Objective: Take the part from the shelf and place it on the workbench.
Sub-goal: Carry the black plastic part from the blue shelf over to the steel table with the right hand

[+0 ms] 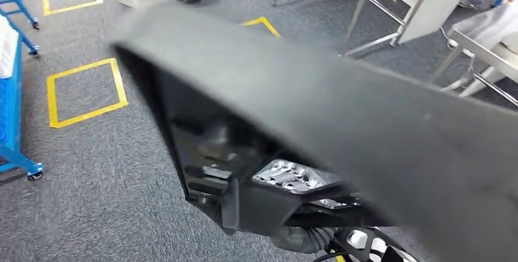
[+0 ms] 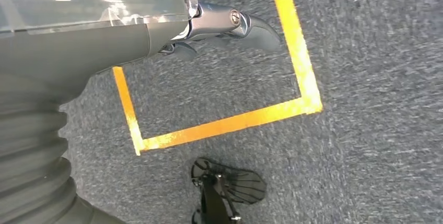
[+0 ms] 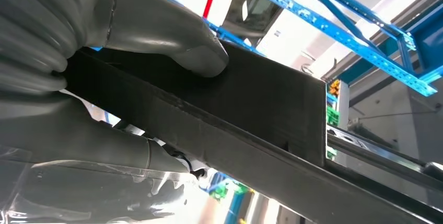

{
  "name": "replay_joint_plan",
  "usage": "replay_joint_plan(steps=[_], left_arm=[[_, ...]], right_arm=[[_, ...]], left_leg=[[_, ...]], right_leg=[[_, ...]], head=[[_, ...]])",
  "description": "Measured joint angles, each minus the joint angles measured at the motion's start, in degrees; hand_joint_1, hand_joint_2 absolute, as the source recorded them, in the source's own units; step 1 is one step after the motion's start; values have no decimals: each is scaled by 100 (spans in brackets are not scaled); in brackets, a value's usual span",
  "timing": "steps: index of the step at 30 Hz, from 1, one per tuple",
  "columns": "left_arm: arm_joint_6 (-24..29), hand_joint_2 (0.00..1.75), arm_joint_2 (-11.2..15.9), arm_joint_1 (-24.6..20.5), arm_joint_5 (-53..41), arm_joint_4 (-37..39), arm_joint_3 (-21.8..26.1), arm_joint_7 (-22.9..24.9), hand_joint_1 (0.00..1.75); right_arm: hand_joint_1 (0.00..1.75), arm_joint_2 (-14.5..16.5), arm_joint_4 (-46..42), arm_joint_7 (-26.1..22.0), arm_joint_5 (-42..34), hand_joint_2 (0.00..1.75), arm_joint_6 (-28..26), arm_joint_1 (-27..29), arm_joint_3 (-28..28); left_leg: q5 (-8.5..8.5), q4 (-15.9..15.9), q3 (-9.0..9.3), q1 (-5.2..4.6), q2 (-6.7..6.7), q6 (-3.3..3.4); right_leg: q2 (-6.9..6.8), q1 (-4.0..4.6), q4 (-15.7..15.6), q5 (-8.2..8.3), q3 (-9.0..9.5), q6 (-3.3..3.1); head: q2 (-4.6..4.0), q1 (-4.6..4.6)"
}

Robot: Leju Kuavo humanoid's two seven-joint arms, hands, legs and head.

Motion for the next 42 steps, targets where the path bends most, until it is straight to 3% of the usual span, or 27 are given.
replay_joint_plan(steps=[2,4,6,8,9,10,11,13,15,17,18,20,22,24,25,26,28,29,31,33,35,37,39,40,42], left_arm=[[7,175,-14,-16,35,0,6,-26,0],[3,175,-33,-45,65,2,14,-31,0],[-6,175,-46,-49,92,3,39,-27,0],[-12,175,-50,-21,103,4,63,-23,0],[-16,175,-52,-8,104,4,69,-23,0],[-21,175,-55,0,104,4,70,-22,0],[-30,175,-57,2,102,4,70,-23,0],[-55,175,-58,-2,98,7,72,-29,0],[-88,175,-60,1,89,11,73,-46,0],[-113,175,-60,-2,83,14,73,-64,0],[-119,175,-57,-12,85,15,73,-69,0],[-120,175,-53,-22,94,17,77,-74,0],[-110,175,-51,-4,108,19,90,-75,0],[-87,175,-53,17,131,20,105,-75,0],[-73,175,-56,19,144,20,113,-76,0],[-56,175,-62,15,155,20,120,-76,0],[-24,175,-92,9,176,25,140,-76,0],[-9,175,-111,9,187,31,152,-76,0],[7,175,-142,10,210,41,179,-76,0],[12,175,-146,-10,228,42,199,-75,0],[18,175,-154,-32,253,45,215,-76,0],[43,175,-157,-18,293,48,246,-74,0],[93,175,-157,9,329,48,288,-62,0],[115,175,-158,15,338,48,303,-52,0],[138,175,-162,11,338,48,326,-31,0]], right_arm=[[169,33,0,42,80,175,10,-53,85],[169,60,2,126,123,175,16,-135,166],[169,87,14,214,132,175,45,-254,250],[169,99,34,281,127,175,90,-313,326],[169,100,47,306,126,175,105,-320,359],[169,100,61,329,129,175,115,-333,392],[169,100,74,350,142,175,120,-352,429],[169,100,87,391,193,175,112,-400,514],[169,99,91,420,259,175,62,-432,615],[169,96,93,414,290,175,-27,-442,703],[169,92,93,405,289,175,-70,-444,736],[169,79,93,398,275,175,-133,-468,797],[169,61,96,393,243,175,-168,-489,845],[169,37,113,380,190,175,-195,-491,878],[169,25,128,375,156,175,-208,-492,891],[169,15,145,373,113,175,-219,-497,901],[169,3,174,384,23,175,-242,-524,911],[169,-1,187,392,-29,175,-256,-547,913],[169,-12,213,399,-128,175,-290,-587,906],[169,-30,251,379,-227,175,-308,-610,873],[169,-52,296,337,-323,175,-304,-665,815],[169,-67,326,322,-422,175,-283,-725,764],[169,-77,336,367,-498,175,-250,-738,734],[169,-83,336,401,-522,175,-236,-734,722],[169,-92,329,455,-546,175,-222,-724,706]], left_leg=[[-21,-30,38,-10,99,-56],[-121,94,35,-3,-26,-99],[-407,654,-206,18,-285,-122],[-658,1349,-596,25,-390,-148],[-641,1500,-715,27,-401,-162],[-514,1439,-739,31,-407,-175],[-296,1171,-660,40,-429,-186],[64,439,-378,69,-605,-199],[138,92,-227,74,-747,-150],[125,79,-214,62,-695,-57],[129,68,-206,63,-647,-21],[137,43,-187,74,-544,41],[124,40,-179,51,-430,76],[104,42,-174,28,-308,91],[92,42,-163,19,-250,94],[78,41,-143,8,-196,95],[42,32,-86,-20,-96,85],[26,23,-62,-31,-50,71],[3,1,-28,-41,50,27],[-19,-28,26,-41,121,-24],[-170,178,-18,-38,-43,-62],[-480,822,-318,-26,-303,-87],[-648,1427,-673,-22,-390,-117],[-580,1485,-751,-16,-400,-132],[-160,986,-610,10,-444,-158]], right_leg=[[111,1,-48,10,14,-47],[215,-41,-157,52,94,-85],[320,-71,-224,77,155,-119],[447,-76,-216,70,159,-139],[515,-78,-207,63,162,-138],[586,-84,-191,52,164,-128],[657,-93,-163,33,167,-109],[780,-104,-66,-27,144,-48],[888,-107,9,-62,90,22],[982,-121,16,-56,55,73],[963,-121,36,-74,47,92],[747,-117,338,-259,-98,140],[485,-123,1027,-585,-455,184],[409,-131,1547,-714,-751,192],[396,-126,1529,-630,-758,176],[376,-111,1292,-457,-646,142],[187,-35,517,-109,-248,9],[83,9,217,-24,-96,-54],[0,65,2,-27,-6,-124],[126,40,-77,7,32,-136],[234,-16,-203,56,131,-156],[350,-43,-258,80,184,-177],[497,-49,-242,75,185,-180],[574,-54,-228,64,187,-170],[724,-74,-170,19,201,-129]], head=[[0,-1],[0,-7],[0,-13],[-1,-13],[-1,-13],[-1,-13],[-1,-13],[0,-13],[0,-12],[0,-11],[0,-10],[0,14],[0,35],[0,35],[0,34],[0,35],[0,33],[0,34],[0,34],[0,33],[0,31],[0,28],[0,24],[0,24],[0,25]])
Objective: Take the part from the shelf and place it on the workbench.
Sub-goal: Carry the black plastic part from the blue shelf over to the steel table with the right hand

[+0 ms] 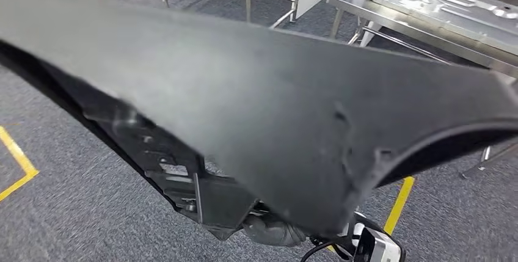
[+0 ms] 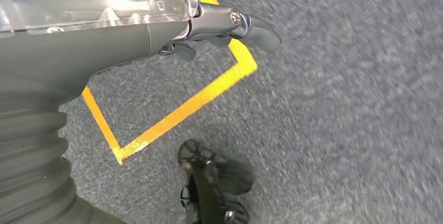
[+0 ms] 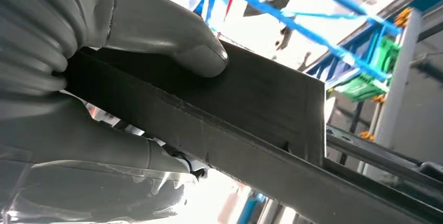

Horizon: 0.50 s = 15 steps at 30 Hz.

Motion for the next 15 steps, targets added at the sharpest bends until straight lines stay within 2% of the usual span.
replay_joint_plan(steps=[2,3,4,6,7,8,10,11,12,13,14,15], left_arm=[[5,175,-8,-11,-2,2,15,13,0],[5,175,-13,-11,-3,3,20,16,0],[5,175,-19,-11,-4,4,23,19,0],[19,175,-42,-17,-12,4,25,16,0],[33,175,-56,-27,-16,4,25,10,0],[51,175,-69,-34,-20,4,25,-3,0],[85,175,-84,-29,-29,4,25,-33,0],[98,175,-87,-18,-33,4,25,-49,0],[105,175,-91,-9,-36,4,26,-62,0],[108,175,-94,-7,-36,4,26,-74,0],[104,175,-96,-10,-36,4,26,-84,0],[98,175,-100,-17,-36,4,26,-93,0]], right_arm=[[169,-5,-11,38,-7,175,-2,19,-8],[169,-7,-16,58,-4,175,-4,36,-10],[169,-10,-19,68,-1,175,-9,62,-15],[169,-25,-21,58,14,175,-28,131,-35],[169,-34,-21,41,25,175,-42,160,-47],[169,-42,-21,22,39,175,-56,179,-55],[169,-55,-17,-26,62,175,-76,208,-65],[169,-61,-10,-43,68,175,-82,233,-71],[169,-68,-4,-53,72,175,-84,267,-78],[169,-76,2,-54,74,175,-84,300,-87],[169,-84,5,-54,78,175,-84,325,-94],[169,-90,5,-54,83,175,-85,340,-99]], left_leg=[[296,-672,275,38,-212,-11],[332,-857,355,48,-299,5],[300,-908,381,44,-348,34],[308,-935,393,38,-262,124],[314,-947,401,41,-211,164],[318,-962,409,47,-155,200],[310,-973,418,37,-35,246],[301,-973,419,28,32,259],[292,-972,421,23,99,265],[281,-972,427,20,164,266],[269,-972,441,17,225,263],[255,-973,463,12,281,256]], right_leg=[[127,-9,96,-65,-22,63],[179,-10,136,-85,-50,96],[231,-12,156,-90,-79,126],[309,-29,162,-86,-113,180],[252,-30,204,-114,-133,207],[131,-29,334,-193,-197,237],[-182,-34,922,-488,-497,297],[-267,-47,1299,-642,-703,320],[-304,-58,1594,-727,-871,334],[-320,-63,1713,-708,-953,336],[-336,-62,1608,-583,-917,325],[-370,-53,1302,-386,-771,297]], head=[[0,0],[0,-1],[0,-3],[0,-7],[0,-4],[0,3],[0,18],[0,21],[0,21],[0,21],[0,21],[0,22]])
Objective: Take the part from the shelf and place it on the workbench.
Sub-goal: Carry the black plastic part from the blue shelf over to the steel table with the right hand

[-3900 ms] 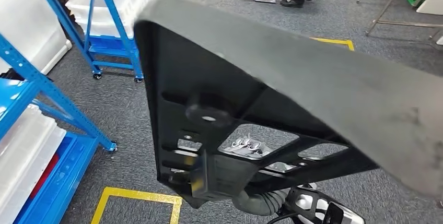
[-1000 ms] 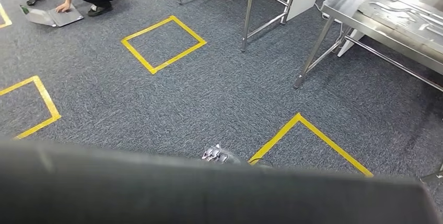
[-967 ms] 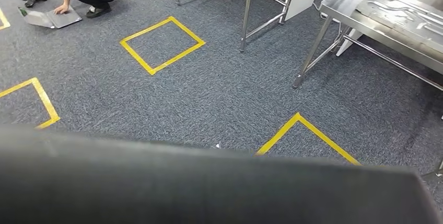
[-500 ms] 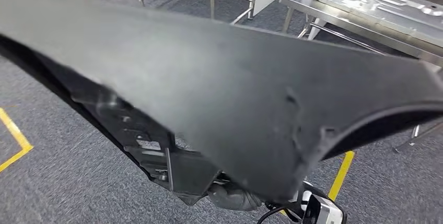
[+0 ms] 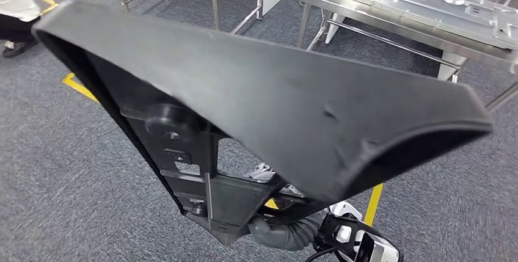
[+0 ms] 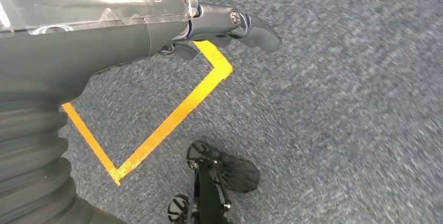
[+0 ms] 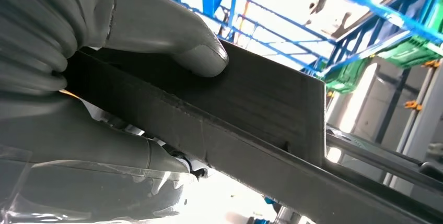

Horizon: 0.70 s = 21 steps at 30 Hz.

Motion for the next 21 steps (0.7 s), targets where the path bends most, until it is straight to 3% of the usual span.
replay_joint_plan(steps=[2,4,6,8,9,11,12,13,14,15,17,19,21], left_arm=[[-20,175,-19,-10,-1,1,-1,-11,0],[-37,175,-37,-13,-5,1,-1,-19,0],[-48,175,-42,-28,-14,1,-1,-22,0],[-66,175,-45,-54,-20,2,-1,-32,0],[-83,175,-47,-58,-20,2,-2,-40,0],[-122,175,-50,-38,-20,2,-2,-60,0],[-137,175,-51,-20,-18,2,-1,-72,0],[-149,175,-51,-6,-17,2,-1,-83,0],[-157,175,-51,1,-17,2,-1,-93,0],[-164,175,-52,2,-16,2,-1,-101,0],[-186,175,-52,0,-17,2,-1,-103,0],[-215,175,-51,6,-33,2,-1,-64,0],[-237,175,-52,4,-63,2,-1,2,0]], right_arm=[[169,-8,-3,-1,10,175,-2,7,-9],[169,-12,-6,-4,19,175,-4,11,-21],[169,-23,-8,-9,26,175,-7,33,-34],[169,-36,-13,-22,32,175,-9,57,-48],[169,-38,-15,-33,36,175,-10,64,-52],[169,-40,-12,-56,47,175,-13,85,-53],[169,-42,-9,-68,55,175,-13,106,-53],[169,-46,-6,-76,63,175,-13,130,-53],[169,-51,-4,-83,69,175,-13,150,-53],[169,-56,-2,-92,74,175,-14,165,-54],[169,-68,-1,-111,81,175,-14,178,-55],[169,-79,0,-152,94,175,-11,196,-63],[169,-90,0,-194,105,175,-6,233,-90]], left_leg=[[-37,-4,56,-19,104,-28],[-71,-15,97,-33,197,-81],[-93,-47,142,-41,288,-144],[-198,67,143,-38,169,-192],[-325,277,65,-31,42,-208],[-667,986,-276,-11,-179,-226],[-777,1321,-462,-6,-219,-240],[-786,1503,-587,-5,-236,-252],[-677,1470,-612,-4,-244,-261],[-469,1220,-534,1,-263,-265],[-74,463,-249,20,-463,-259],[42,59,-90,27,-642,-210],[29,27,-67,18,-595,-132]], right_leg=[[-218,64,-779,311,396,-102],[-356,134,-1149,367,575,-186],[-250,136,-1194,368,587,-223],[-136,92,-1284,411,650,-257],[-82,66,-1327,432,686,-279],[33,55,-1339,431,705,-313],[106,55,-1334,425,708,-320],[183,55,-1328,418,714,-321],[261,54,-1317,407,722,-315],[337,50,-1298,391,733,-302],[471,48,-1224,337,727,-257],[592,42,-1160,303,680,-194],[697,29,-1152,305,645,-132]], head=[[0,-2],[0,-2],[0,-3],[0,-7],[0,-11],[0,-16],[-1,-17],[-1,-18],[-1,-18],[-1,-18],[0,-18],[0,-16],[0,-16]])
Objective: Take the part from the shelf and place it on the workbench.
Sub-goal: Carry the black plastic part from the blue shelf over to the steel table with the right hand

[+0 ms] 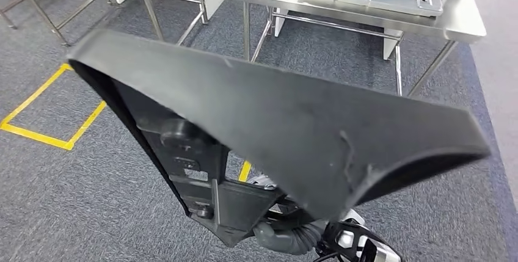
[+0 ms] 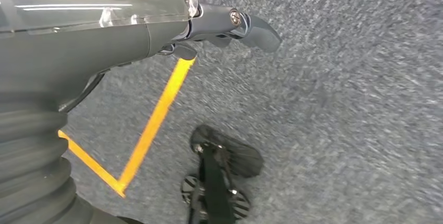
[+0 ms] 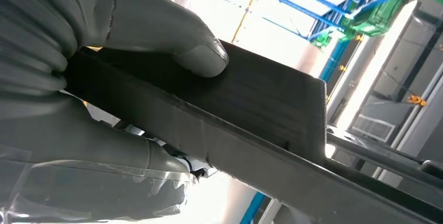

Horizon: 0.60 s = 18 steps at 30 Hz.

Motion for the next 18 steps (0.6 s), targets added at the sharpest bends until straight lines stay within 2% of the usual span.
replay_joint_plan(steps=[1,3,4,5,6,7,8,9,10,12,13,14,16,18], left_arm=[[-5,175,-3,-9,-12,0,-1,28,0],[-6,175,-9,-23,-22,1,-2,72,0],[-5,175,-10,-22,-24,1,-2,87,0],[-4,175,-10,-13,-24,1,-2,96,0],[-3,175,-9,-4,-24,1,-2,103,0],[-3,175,-9,2,-22,1,-2,104,0],[-4,175,-9,1,-21,1,-2,104,0],[-5,175,-9,-3,-21,1,-2,104,0],[-8,175,-9,-10,-21,2,-2,103,0],[-18,175,-10,-22,-21,2,-2,101,0],[-25,175,-10,-29,-21,2,-2,100,0],[-30,175,-10,-36,-22,2,-2,98,0],[-44,175,-10,-57,-28,2,-4,98,0],[-72,175,-10,-72,-38,2,-7,98,0]], right_arm=[[169,-5,-2,-12,3,175,5,19,-17],[169,-14,-6,-17,11,175,14,35,-43],[169,-18,-7,-19,15,175,19,41,-49],[169,-21,-7,-20,17,175,21,45,-51],[169,-22,-7,-20,20,175,22,56,-51],[169,-25,-5,-20,25,175,25,69,-51],[169,-26,-5,-20,32,175,28,78,-51],[169,-27,-5,-20,41,175,31,84,-51],[169,-27,-5,-20,50,175,36,83,-51],[169,-26,-5,-13,64,175,51,68,-52],[169,-26,-5,-8,70,175,64,59,-52],[169,-25,-5,0,80,175,77,52,-54],[169,-25,-9,16,112,175,92,48,-55],[169,-24,-13,35,182,175,76,29,-55]], left_leg=[[8,-17,15,2,56,37],[15,-54,51,17,173,110],[6,-60,67,12,237,134],[-8,-62,76,8,302,149],[-22,-61,83,3,371,154],[-37,-61,93,1,439,153],[-54,-61,110,1,504,145],[-73,-61,137,2,564,133],[-96,-61,172,2,618,117],[-146,-62,237,-16,705,64],[-168,-67,260,-26,747,31],[-187,-80,280,-36,790,-3],[-225,-108,331,-33,845,-75],[-378,86,284,-18,679,-118]], right_leg=[[-29,-1,21,-18,-7,27],[-274,7,277,-172,-125,89],[-445,1,569,-319,-269,118],[-559,-11,934,-478,-470,146],[-617,-30,1298,-606,-676,168],[-641,-49,1533,-645,-822,183],[-658,-62,1562,-575,-861,189],[-686,-70,1358,-403,-772,185],[-750,-70,978,-179,-579,168],[-950,-20,258,78,-210,110],[-1005,9,80,105,-123,79],[-1010,36,28,74,-107,52],[-898,30,-16,81,-88,-8],[-825,-4,-88,98,-23,-80]], head=[[0,3],[0,26],[0,39],[0,49],[0,49],[0,49],[0,49],[0,50],[0,50],[0,49],[0,48],[0,46],[0,42],[0,35]])
